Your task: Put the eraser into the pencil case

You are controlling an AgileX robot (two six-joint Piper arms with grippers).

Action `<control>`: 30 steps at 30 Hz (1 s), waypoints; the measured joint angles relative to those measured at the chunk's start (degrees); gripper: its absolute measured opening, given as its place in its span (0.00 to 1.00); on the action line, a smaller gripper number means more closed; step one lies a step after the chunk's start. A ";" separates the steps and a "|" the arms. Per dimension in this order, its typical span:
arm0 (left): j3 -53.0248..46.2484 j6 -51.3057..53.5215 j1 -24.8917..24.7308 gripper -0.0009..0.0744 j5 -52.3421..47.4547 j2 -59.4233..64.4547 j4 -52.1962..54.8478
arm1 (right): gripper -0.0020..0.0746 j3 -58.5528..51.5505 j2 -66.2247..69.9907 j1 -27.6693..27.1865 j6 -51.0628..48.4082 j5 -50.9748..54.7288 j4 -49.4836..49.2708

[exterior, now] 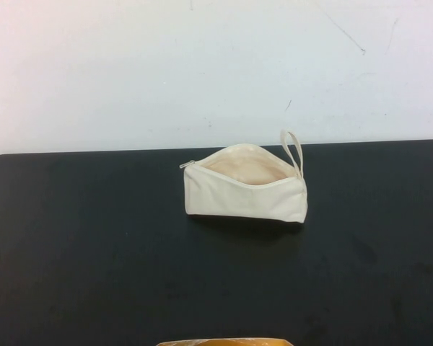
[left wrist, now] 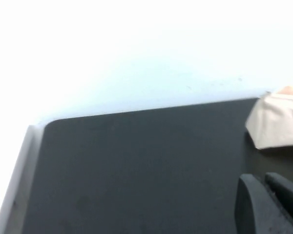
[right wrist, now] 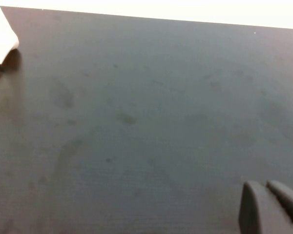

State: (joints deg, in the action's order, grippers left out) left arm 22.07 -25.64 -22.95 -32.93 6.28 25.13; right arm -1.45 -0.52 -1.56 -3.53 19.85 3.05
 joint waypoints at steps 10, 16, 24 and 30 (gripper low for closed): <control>-10.87 18.36 18.63 0.01 17.79 -6.77 -21.79 | 0.02 0.00 0.00 0.00 0.00 0.10 0.00; -18.73 19.91 26.26 0.01 23.45 -6.77 -25.57 | 0.02 0.00 0.00 0.00 0.00 0.10 0.00; -23.51 21.14 27.73 0.01 20.74 -6.77 -26.70 | 0.02 0.00 0.00 0.00 0.00 0.10 0.00; -23.51 22.74 27.84 0.01 15.22 -6.77 -26.93 | 0.02 0.00 0.00 0.00 0.00 0.10 0.00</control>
State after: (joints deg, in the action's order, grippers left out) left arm -1.44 -2.90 4.89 -17.71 -0.49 -1.79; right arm -1.45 -0.52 -1.56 -3.53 19.95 3.05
